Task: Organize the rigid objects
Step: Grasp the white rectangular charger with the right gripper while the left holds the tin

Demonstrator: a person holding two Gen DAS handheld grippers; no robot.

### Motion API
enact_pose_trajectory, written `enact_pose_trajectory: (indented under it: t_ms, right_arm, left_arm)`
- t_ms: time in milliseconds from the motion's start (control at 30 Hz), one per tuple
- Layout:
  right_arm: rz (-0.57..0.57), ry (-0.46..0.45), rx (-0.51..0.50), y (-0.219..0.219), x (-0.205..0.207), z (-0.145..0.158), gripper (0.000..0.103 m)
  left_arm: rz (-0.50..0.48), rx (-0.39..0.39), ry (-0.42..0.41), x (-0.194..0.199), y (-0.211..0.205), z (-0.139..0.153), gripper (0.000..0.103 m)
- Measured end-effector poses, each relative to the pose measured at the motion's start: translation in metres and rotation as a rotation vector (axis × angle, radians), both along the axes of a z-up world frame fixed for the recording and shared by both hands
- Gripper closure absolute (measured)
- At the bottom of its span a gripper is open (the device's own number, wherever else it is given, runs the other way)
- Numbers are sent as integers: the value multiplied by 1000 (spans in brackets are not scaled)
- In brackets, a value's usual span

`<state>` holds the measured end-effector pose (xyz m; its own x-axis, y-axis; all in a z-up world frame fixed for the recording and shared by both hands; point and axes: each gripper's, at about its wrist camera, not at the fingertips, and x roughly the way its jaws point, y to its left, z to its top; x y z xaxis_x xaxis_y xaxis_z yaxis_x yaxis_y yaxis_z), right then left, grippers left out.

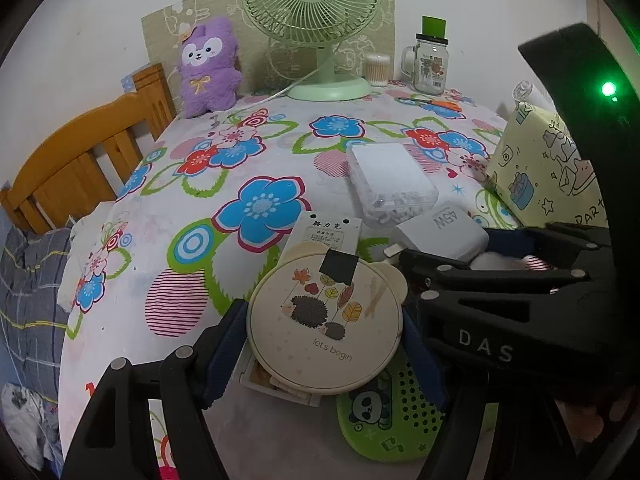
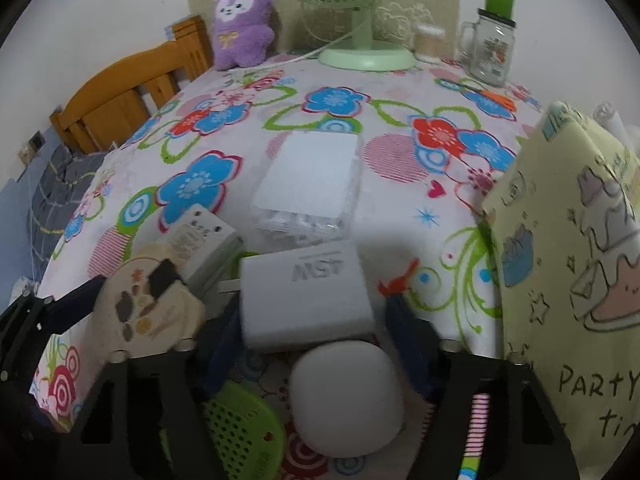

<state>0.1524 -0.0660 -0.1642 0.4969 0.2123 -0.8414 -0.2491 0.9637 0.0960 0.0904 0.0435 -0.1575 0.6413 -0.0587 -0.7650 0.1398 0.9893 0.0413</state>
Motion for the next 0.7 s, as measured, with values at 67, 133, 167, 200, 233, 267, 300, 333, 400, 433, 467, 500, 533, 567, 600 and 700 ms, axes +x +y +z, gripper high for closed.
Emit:
enact_pose_trajectory:
  t_ms: [67, 133, 167, 200, 233, 267, 300, 333, 400, 433, 467, 500, 533, 567, 600, 700]
  right_arm:
    - [-6, 6, 8, -1, 0, 0, 43]
    - [-12, 7, 19, -3, -1, 2, 43]
    - [-15, 4, 19, -3, -2, 4, 43]
    - [-17, -1, 17, -4, -3, 5, 43]
    - [-18, -8, 15, -4, -5, 8, 43]
    - [-21, -15, 15, -5, -6, 10, 43]
    - [-24, -20, 17, -6, -8, 13, 43]
    - [-26, -25, 18, -7, -10, 15, 43]
    - [-34, -37, 21, -10, -15, 21, 43]
    - [-34, -44, 21, -11, -17, 24, 43]
    - [-35, -49, 21, -11, -19, 27, 43]
    - [-35, -59, 20, -12, -22, 30, 43]
    - [-34, -68, 18, -12, -25, 34, 43]
    - [-34, -74, 18, -13, -27, 37, 43]
    - [-34, -81, 19, -13, -30, 39, 43]
    - [-37, -99, 22, -16, -38, 48, 43]
  left_arm:
    - [5, -15, 4, 1, 2, 1, 26]
    - [10, -28, 10, 2, 3, 2, 26]
    - [12, -34, 10, 1, 3, 3, 26]
    - [12, -39, 7, 0, 3, 5, 26]
    - [11, -39, 3, -1, 2, 6, 26]
    - [10, -38, -4, -2, 1, 8, 26]
    - [8, -38, -12, -5, 0, 11, 26]
    - [7, -40, -16, -6, 0, 13, 26]
    - [4, -47, -24, -10, -2, 17, 26]
    - [2, -50, -30, -12, -3, 20, 26]
    - [2, -52, -35, -14, -3, 22, 26]
    - [1, -54, -40, -16, -4, 24, 26]
    - [1, -56, -44, -17, -4, 26, 26]
    - [1, -58, -50, -20, -5, 29, 26]
    - [0, -59, -55, -22, -5, 31, 26]
    - [-1, -65, -73, -30, -8, 38, 26]
